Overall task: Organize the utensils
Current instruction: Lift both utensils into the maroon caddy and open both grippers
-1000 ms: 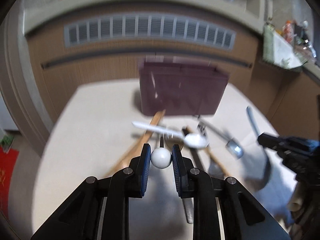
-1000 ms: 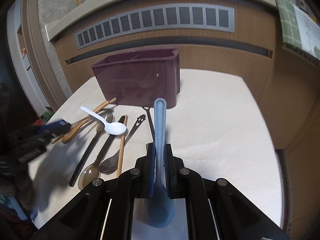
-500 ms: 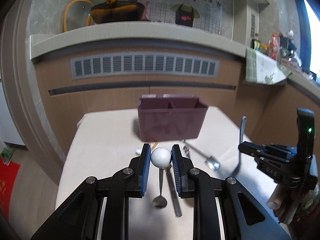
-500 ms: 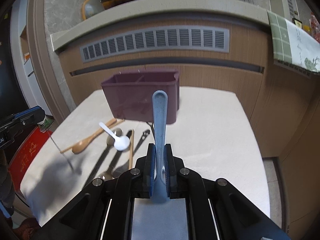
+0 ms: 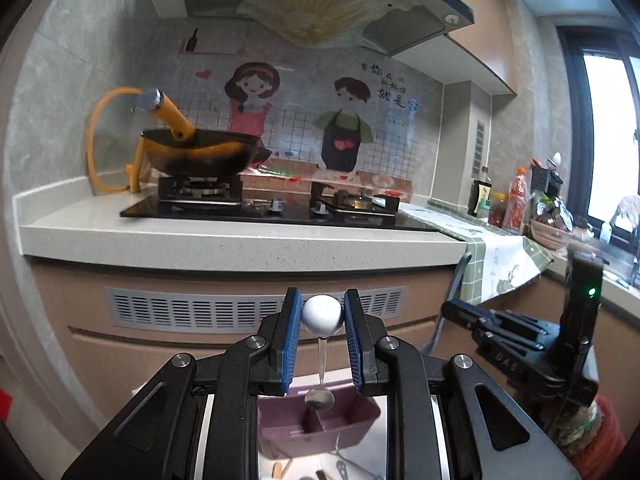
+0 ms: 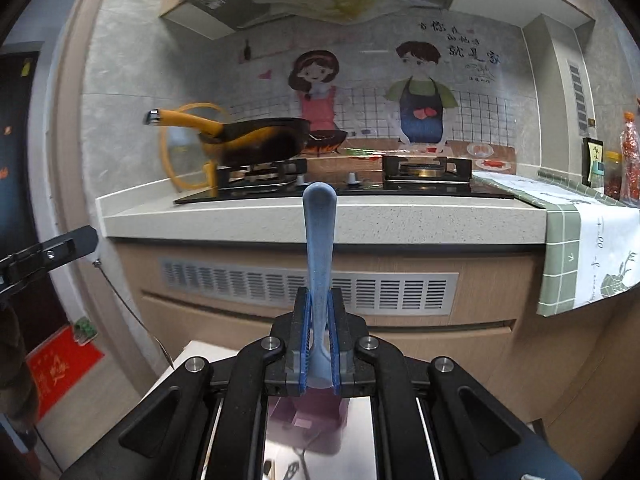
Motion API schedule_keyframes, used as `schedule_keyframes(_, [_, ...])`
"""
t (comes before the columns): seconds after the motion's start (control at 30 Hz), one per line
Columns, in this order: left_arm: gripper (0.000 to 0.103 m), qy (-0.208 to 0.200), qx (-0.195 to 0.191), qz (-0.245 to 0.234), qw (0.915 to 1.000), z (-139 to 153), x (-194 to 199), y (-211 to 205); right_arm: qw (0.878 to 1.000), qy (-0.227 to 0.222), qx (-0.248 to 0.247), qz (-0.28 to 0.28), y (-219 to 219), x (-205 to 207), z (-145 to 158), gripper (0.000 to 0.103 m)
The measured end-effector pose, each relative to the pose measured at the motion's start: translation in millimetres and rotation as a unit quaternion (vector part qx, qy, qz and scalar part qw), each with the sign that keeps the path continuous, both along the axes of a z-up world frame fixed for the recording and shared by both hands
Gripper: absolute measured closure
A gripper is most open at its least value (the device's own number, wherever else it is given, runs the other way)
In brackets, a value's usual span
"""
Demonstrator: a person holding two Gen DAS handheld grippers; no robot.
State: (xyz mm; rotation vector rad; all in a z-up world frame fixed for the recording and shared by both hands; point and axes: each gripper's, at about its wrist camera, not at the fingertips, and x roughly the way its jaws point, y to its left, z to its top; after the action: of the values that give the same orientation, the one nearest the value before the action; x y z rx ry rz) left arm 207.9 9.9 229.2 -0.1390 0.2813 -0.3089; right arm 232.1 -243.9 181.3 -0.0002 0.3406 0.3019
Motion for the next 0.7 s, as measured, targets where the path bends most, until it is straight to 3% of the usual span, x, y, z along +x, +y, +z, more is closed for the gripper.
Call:
schedule_keyframes(0.13, [0.081,0.026,-0.015,-0.005,0.9995,-22,39,4,0.999,0.033,0.003,0.004,5,33,-28,0.095])
schedule_keyframes(0.5, [0.081,0.142,-0.037,-0.014,0.9891,-142,119,-2,0.988,0.15,-0.013,0.024,25,80,-136,0.095])
schedule_keyframes(0.57, [0.077,0.152,-0.059,-0.031,0.9861,-158,125,0,0.985,0.168,-0.007,0.047,27,82,-145,0.094])
schedule_keyframes(0.67, [0.061,0.16,-0.076,-0.039,0.9835,-171,125,2,0.98,0.189,0.0,0.065,27,81,-153,0.087])
schedule_keyframes(0.7, [0.06,0.159,-0.078,-0.036,0.9836,-172,122,4,0.981,0.185,-0.001,0.066,26,78,-152,0.086])
